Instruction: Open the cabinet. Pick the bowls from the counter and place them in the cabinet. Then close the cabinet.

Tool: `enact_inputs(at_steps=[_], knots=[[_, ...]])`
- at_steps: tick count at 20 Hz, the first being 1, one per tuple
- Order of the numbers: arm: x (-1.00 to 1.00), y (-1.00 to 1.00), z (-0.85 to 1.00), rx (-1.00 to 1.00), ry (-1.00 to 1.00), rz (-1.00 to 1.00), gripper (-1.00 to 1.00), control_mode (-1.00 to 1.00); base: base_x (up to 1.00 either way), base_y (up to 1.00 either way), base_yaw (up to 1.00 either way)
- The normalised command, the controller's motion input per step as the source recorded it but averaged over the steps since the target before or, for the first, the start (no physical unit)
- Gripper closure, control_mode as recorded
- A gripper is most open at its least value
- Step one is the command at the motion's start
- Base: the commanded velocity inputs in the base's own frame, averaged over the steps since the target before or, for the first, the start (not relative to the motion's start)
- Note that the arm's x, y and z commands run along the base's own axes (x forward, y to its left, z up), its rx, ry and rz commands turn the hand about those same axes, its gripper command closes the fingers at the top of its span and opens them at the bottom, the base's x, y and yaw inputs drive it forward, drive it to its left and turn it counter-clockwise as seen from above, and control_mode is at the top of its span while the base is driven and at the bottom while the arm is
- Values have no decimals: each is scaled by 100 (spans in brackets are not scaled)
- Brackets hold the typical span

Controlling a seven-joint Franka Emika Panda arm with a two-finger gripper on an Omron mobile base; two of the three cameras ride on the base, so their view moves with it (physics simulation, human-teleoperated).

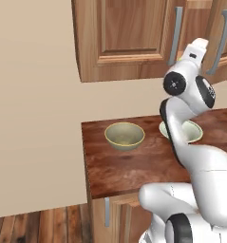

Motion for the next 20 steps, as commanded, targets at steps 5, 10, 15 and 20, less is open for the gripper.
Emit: enact_inputs(at_steps=[5, 10, 15, 20], knots=[[28, -1, 0, -8, 1, -19, 100, -100, 0, 0, 0], [22, -12, -1, -3, 0, -13, 100, -100, 0, 0, 0], [21, -22, 0, -1, 0, -10, 100, -100, 0, 0, 0], [39, -8, 0, -3, 0, -1, 100, -100, 0, 0, 0]])
